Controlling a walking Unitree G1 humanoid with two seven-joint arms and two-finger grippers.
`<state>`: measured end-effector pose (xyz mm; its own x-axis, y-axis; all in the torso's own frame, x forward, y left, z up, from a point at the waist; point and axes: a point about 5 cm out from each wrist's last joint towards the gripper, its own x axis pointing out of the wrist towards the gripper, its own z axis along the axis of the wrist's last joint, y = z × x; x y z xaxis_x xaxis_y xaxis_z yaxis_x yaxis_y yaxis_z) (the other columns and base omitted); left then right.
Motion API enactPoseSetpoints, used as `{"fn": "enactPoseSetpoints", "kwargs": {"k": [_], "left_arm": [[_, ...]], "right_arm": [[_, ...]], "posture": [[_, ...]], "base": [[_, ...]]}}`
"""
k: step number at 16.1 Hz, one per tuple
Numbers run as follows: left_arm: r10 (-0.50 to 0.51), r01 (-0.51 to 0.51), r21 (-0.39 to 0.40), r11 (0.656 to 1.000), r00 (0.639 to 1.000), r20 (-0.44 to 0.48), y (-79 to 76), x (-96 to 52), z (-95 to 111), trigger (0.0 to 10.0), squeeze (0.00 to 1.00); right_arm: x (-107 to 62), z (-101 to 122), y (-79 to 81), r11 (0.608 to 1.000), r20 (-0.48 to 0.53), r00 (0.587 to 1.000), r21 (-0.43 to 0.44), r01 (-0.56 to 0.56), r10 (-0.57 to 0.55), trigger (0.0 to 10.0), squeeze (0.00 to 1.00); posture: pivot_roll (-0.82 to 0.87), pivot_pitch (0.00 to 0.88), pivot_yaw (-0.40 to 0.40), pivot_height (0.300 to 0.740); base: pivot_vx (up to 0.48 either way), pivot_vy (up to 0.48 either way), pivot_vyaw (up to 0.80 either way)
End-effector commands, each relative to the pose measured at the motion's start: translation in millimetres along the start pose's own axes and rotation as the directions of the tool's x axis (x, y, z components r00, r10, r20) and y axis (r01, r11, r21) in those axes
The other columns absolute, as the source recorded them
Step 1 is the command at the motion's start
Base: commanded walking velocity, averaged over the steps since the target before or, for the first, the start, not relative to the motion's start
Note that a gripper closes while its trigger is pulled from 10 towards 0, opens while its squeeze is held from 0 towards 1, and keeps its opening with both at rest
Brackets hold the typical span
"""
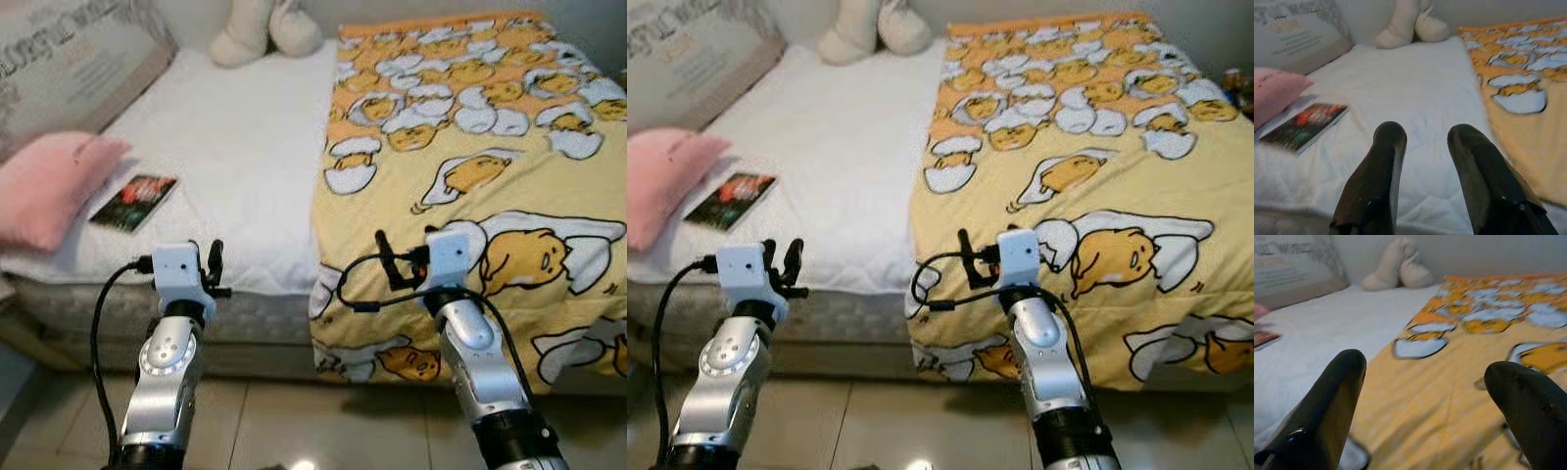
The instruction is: Clean up the room
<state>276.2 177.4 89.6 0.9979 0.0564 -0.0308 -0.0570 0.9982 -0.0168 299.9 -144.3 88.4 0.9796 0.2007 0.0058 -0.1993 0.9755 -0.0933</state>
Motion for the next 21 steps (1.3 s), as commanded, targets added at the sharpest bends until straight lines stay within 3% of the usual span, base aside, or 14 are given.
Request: {"fn": "enactPoseSetpoints", "kwargs": {"k": [1,2,3,6,7,10,13,19,21], "left_arm": [[0.0,0.0,-0.008,1.0,0.999,0.053,2.0,4.4,10.2,10.0,0.0],[0.019,-0.017,-0.018,1.0,0.993,0.113,5.1,3.4,17.5,10.0,0.0],[0.02,-0.017,-0.025,1.0,0.992,0.123,4.8,3.2,19.1,10.0,0.0],[0.042,-0.035,-0.063,0.997,0.993,0.112,3.5,2.6,18.1,10.0,0.0],[0.068,-0.058,-0.111,0.992,0.994,0.085,3.4,0.6,13.6,10.0,0.0],[0.056,-0.053,-0.083,0.995,0.998,0.036,0.3,-4.4,4.8,10.0,0.0],[0.12,-0.128,-0.119,0.985,0.99,-0.069,13.3,-6.8,-17.3,10.0,0.0],[0.093,-0.098,-0.117,0.988,0.994,-0.051,-6.7,-13.8,-22.5,10.0,0.0],[0.077,-0.079,-0.08,0.994,0.997,-0.023,-8.1,-12.2,-17.2,10.0,0.0]], "right_arm": [[3.0,17.7,-1.9,0.999,0.098,0.995,-0.037,0.035,-0.031,10.0,0.02],[3.0,37.3,-10.5,0.992,0.205,0.973,-0.045,0.114,-0.103,10.0,0.02],[3.2,38.9,-10.9,0.993,0.21,0.973,-0.041,0.112,-0.101,10.0,0.02],[3.0,27.5,-9.9,0.997,0.147,0.986,0.007,0.075,-0.075,10.0,0.15],[5.7,20.3,-8.9,0.997,0.091,0.994,0.034,0.062,-0.065,10.0,0.2],[9.7,13.4,-2.1,1.0,0.037,0.999,0.028,0.004,-0.005,10.0,0.24],[12.3,11.5,-7.6,0.999,-0.002,0.999,-0.011,-0.053,0.053,10.0,0.24],[18.8,14.2,-18.9,0.989,-0.043,0.991,-0.069,-0.131,0.128,10.0,0.27],[18.9,11.7,-17.9,0.99,-0.045,0.99,-0.048,-0.133,0.131,10.0,0.27]], "posture": [[-0.17,0.0,0.165,0.74],[-0.17,0.0,0.159,0.74],[-0.17,0.0,0.159,0.74],[-0.17,0.0,0.15,0.74],[-0.16,0.0,0.149,0.74],[-0.15,0.0,0.141,0.74],[-0.14,0.0,0.085,0.74],[-0.13,0.0,-0.027,0.74],[-0.11,0.0,-0.017,0.74]], "base": [[0.472,0.0,0.0],[0.461,0.0,0.0],[0.461,0.0,0.0],[0.46,0.0,0.37],[0.442,0.0,0.53],[0.272,0.0,0.5],[0.0,0.0,0.49],[0.0,0.0,0.47],[0.0,-0.212,0.47]]}}
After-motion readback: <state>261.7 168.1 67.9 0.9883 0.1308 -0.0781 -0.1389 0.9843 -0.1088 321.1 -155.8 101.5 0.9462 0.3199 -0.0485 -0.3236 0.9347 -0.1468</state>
